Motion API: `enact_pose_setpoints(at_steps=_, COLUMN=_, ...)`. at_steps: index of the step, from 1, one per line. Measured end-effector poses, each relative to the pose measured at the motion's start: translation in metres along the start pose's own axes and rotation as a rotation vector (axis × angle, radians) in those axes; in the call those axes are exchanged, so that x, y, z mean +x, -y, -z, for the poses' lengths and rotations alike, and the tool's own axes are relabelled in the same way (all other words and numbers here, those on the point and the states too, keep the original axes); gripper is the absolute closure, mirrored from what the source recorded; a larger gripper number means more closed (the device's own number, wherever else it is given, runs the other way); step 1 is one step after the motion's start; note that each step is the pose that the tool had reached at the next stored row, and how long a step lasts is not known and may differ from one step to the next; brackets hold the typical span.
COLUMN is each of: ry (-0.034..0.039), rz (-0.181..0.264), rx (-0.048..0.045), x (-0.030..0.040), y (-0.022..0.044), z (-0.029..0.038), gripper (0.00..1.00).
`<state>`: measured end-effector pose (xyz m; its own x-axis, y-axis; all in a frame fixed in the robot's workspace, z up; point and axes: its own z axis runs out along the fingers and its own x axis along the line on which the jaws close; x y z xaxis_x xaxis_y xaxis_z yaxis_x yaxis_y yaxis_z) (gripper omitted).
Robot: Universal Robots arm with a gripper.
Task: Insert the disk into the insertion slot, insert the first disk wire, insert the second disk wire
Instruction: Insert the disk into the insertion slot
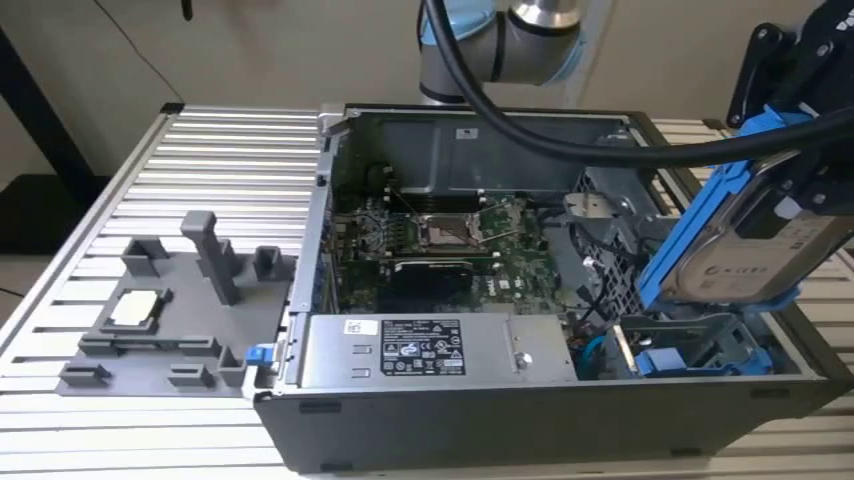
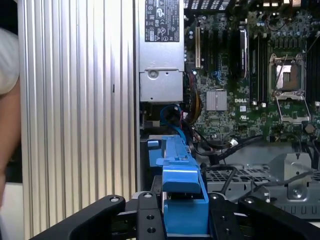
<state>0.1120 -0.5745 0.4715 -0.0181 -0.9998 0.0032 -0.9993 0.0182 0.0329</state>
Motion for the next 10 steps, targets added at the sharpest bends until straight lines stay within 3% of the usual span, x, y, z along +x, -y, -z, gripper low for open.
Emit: enact_pose_setpoints(at_steps=10, ry=0.0, rz=0.0, rx=0.0, x=0.0, y=0.0002, z=-0.0088, gripper=0.67)
